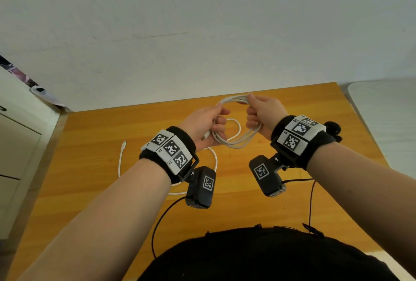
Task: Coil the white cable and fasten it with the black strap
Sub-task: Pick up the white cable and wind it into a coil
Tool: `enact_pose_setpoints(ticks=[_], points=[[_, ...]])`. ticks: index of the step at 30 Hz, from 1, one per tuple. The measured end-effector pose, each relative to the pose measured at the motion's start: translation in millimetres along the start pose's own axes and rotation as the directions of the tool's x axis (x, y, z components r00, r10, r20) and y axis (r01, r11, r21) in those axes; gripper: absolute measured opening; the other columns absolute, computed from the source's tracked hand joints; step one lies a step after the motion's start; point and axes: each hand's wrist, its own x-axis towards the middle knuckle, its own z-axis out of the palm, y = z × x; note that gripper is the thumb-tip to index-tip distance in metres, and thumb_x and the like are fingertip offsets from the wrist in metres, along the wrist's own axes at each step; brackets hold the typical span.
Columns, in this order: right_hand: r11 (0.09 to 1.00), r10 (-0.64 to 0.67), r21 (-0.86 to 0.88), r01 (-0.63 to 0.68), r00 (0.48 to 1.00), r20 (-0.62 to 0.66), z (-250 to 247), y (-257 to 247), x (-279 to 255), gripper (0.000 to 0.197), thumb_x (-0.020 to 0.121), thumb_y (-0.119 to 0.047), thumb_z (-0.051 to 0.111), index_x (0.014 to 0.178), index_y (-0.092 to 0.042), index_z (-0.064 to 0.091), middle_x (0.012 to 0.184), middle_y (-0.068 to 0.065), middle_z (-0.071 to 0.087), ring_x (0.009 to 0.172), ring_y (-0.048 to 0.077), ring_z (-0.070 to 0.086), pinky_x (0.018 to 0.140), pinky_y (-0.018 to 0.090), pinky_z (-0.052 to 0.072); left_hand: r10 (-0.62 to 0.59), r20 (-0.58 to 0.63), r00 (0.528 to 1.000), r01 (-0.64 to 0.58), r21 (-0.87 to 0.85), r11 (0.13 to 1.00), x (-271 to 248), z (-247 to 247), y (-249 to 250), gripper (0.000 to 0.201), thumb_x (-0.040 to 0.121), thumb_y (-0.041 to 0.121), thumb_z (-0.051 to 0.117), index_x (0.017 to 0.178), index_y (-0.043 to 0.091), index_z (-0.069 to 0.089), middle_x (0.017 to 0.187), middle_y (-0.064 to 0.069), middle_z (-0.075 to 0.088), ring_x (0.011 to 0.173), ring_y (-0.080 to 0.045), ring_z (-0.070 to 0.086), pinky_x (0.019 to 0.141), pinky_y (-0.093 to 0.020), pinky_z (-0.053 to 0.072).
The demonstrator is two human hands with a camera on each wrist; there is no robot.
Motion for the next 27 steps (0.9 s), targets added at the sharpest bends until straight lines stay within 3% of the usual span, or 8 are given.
enact_pose_setpoints(ticks=[5,13,19,23,27], points=[[1.000,0.001,0.009,0.000,0.998,-0.068,0.5,-3.7,2.4,0.026,0.097,-0.019,0.046,0.072,-0.012,0.049,0.054,-0.001,0.031,0.035,0.008,0.026,0.035,0.020,0.024,0.040,-0.028,0.999,-0.039,0.028,0.999,0.3,7.4,-2.9,0.026,0.102,0.031,0.034,0.091,0.012,0.049,0.059,0.004,0.032,0.036,-0.005,0.029,0.044,-0.020,0.032],[0.996,-0.078,-0.040,0.074,0.989,-0.125,-3.1,-1.6,6.4,0.023,0.096,-0.022,0.048,0.077,-0.010,0.054,0.055,0.000,0.034,0.040,0.010,0.028,0.037,0.021,0.026,0.054,0.056,0.997,-0.050,-0.066,0.997,-1.1,11.3,3.9,0.028,0.100,0.031,0.039,0.088,0.012,0.055,0.054,0.007,0.033,0.034,-0.003,0.028,0.042,-0.018,0.032],[0.981,-0.087,-0.188,0.055,0.982,-0.167,-1.8,1.3,10.1,0.029,0.098,-0.026,0.044,0.075,-0.012,0.055,0.057,0.002,0.035,0.044,0.015,0.030,0.042,0.025,0.029,0.042,0.105,0.994,-0.061,0.191,0.980,-7.4,20.1,2.1,0.027,0.098,0.032,0.044,0.094,0.010,0.059,0.056,0.007,0.033,0.038,-0.004,0.030,0.050,-0.020,0.035],[0.967,-0.090,-0.250,0.041,0.977,-0.191,-2.7,3.7,13.0,0.033,0.099,-0.029,0.038,0.074,-0.014,0.053,0.057,0.002,0.036,0.044,0.016,0.032,0.043,0.027,0.030,-0.020,0.117,0.993,0.007,0.109,0.994,-7.6,25.8,2.5,0.033,0.100,0.034,0.037,0.080,0.012,0.051,0.059,0.003,0.041,0.038,-0.006,0.032,0.055,-0.023,0.034],[0.978,-0.082,-0.204,0.034,0.970,-0.230,-5.2,0.6,15.4,0.034,0.099,-0.031,0.038,0.074,-0.013,0.052,0.059,0.002,0.038,0.046,0.016,0.034,0.043,0.027,0.032,0.000,0.089,0.996,-0.007,0.069,0.998,-4.3,27.5,-0.3,0.036,0.101,0.034,0.035,0.080,0.011,0.053,0.066,-0.002,0.055,0.045,-0.010,0.048,0.058,-0.028,0.045]])
